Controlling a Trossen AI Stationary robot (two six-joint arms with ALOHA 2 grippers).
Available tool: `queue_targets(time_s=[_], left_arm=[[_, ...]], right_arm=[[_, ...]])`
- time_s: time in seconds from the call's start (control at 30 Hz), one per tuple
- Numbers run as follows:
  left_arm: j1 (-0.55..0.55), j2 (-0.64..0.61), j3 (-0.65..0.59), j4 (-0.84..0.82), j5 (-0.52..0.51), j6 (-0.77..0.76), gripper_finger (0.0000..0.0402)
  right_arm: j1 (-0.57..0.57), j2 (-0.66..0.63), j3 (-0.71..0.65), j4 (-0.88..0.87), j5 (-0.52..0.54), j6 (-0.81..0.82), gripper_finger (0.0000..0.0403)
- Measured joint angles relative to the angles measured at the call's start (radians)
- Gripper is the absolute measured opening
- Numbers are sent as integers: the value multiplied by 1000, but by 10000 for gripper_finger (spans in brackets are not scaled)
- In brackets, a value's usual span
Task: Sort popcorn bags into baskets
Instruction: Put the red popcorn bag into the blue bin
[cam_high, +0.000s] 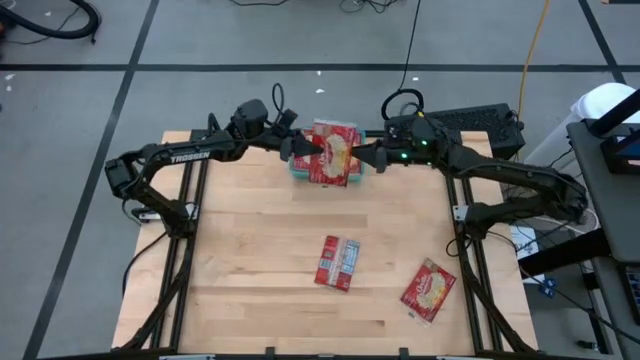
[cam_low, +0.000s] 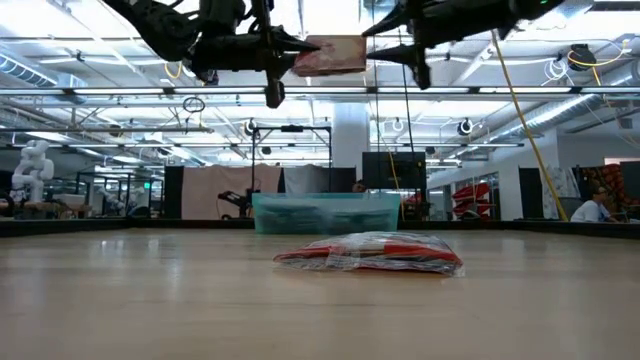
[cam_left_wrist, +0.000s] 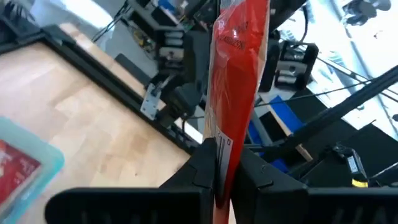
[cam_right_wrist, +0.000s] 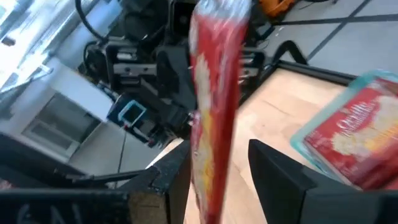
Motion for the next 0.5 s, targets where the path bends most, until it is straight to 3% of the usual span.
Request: queue_targets(time_s=[0.3,0.5], left_arm=[[62,0,0,57,10,-1,17],[85,0,0,57,56,0,29]], right_arm=[[1,152,46,150,-58,-20,148],[-3,167,46,197,-38,-13,95]])
